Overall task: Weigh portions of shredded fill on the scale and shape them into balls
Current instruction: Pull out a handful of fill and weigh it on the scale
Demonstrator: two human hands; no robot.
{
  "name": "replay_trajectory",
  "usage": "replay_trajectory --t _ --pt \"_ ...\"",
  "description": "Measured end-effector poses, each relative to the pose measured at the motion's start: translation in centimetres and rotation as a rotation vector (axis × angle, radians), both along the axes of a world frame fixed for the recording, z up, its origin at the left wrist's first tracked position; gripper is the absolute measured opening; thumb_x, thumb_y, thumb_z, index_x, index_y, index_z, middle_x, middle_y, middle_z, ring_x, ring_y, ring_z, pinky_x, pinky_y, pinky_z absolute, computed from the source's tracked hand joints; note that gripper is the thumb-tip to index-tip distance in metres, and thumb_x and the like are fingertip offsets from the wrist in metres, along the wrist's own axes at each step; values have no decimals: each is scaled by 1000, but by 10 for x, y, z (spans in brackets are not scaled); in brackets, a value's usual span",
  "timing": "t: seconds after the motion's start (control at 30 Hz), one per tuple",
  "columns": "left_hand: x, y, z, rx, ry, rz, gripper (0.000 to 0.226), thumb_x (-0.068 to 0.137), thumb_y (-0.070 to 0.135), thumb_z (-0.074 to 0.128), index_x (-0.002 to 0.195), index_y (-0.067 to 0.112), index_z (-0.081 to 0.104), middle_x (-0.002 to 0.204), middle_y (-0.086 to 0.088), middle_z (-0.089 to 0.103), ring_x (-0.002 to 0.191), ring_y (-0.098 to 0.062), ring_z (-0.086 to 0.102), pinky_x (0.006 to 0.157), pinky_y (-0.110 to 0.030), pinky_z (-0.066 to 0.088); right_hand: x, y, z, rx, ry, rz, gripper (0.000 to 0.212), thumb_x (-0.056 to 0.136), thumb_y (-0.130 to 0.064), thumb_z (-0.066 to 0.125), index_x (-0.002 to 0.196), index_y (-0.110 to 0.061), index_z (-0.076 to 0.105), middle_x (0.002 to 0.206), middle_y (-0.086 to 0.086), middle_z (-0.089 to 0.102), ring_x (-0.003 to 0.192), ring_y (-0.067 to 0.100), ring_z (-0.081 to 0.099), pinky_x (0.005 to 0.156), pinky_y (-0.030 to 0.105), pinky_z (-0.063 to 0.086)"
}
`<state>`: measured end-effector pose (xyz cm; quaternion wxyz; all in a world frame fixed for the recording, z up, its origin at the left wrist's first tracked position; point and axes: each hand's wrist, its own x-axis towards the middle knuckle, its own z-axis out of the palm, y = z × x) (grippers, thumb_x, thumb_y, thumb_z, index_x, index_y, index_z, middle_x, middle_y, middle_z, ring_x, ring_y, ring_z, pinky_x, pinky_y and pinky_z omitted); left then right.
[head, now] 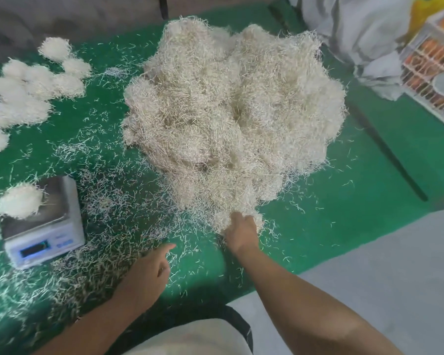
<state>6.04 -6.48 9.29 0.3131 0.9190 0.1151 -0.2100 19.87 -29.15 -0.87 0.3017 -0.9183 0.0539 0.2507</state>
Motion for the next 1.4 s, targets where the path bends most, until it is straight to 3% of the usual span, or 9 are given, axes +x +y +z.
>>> replay_trajectory --t 0.27,0.4,0.67,0.8,0.9,0.97,1.07,1.27,1.4 --pt "5 -15 0 -78 27 129 47 105 47 52 150 34 45 97 12 67 77 3 64 71 -26 59 -20 7 21 165 -111 43 44 99 -16 66 142 -18 58 125 3 61 97 14 58 95 24 47" --pt "23 -25 21 -469 212 398 57 96 65 48 144 34 46 122 5 67 104 -14 70 82 -43 65 -45 23 52 316 -198 95 36 99 -20 65 135 -23 62 125 -2 62 99 11 58 97 24 48" --pt "36 -40 53 -887 209 566 61 70 48 93 121 44 60 131 11 62 105 -14 72 83 -38 64 -84 37 100 595 -139 202 37 87 -13 60 119 -33 65 115 -11 61 101 -6 57 87 11 46" --pt "38 -35 51 -827 109 688 73 87 11 80 152 21 48 139 -10 58 106 -29 71 82 -42 65 -86 24 100 765 -40 -131 36 100 -15 56 116 -46 65 94 -6 70 77 6 63 73 27 54" --pt "37 -28 48 -798 114 679 68 94 1 66 155 20 43 146 -16 52 113 -34 64 87 -51 63 -78 13 104 777 -61 -463 25 100 -54 62 123 -43 60 90 -2 70 71 20 64 70 36 57" --pt "35 -25 49 -845 141 660 54 96 2 64 145 22 51 143 -15 58 114 -33 66 87 -48 63 -68 8 106 749 92 -523 79 89 -73 67 153 -36 41 128 -3 67 103 20 70 90 43 63" --pt "32 -26 47 -876 183 620 51 97 7 65 137 35 51 133 -4 64 120 -28 67 93 -47 61 -62 10 113 968 437 -560 108 80 -77 74 167 -38 21 170 -6 27 145 20 38 99 46 58" --pt "23 -3 42 -765 124 642 59 93 27 75 147 32 51 141 0 57 117 -19 63 95 -46 59 -45 22 101 1042 521 -676 100 82 -48 84 163 -21 34 173 6 23 160 30 19 120 53 35" --pt "15 20 41 -614 45 806 63 92 29 77 148 25 48 132 -4 59 105 -22 66 71 -33 64 -28 25 93 973 447 -782 56 97 -32 73 147 -18 54 162 17 40 129 29 55 79 34 59"
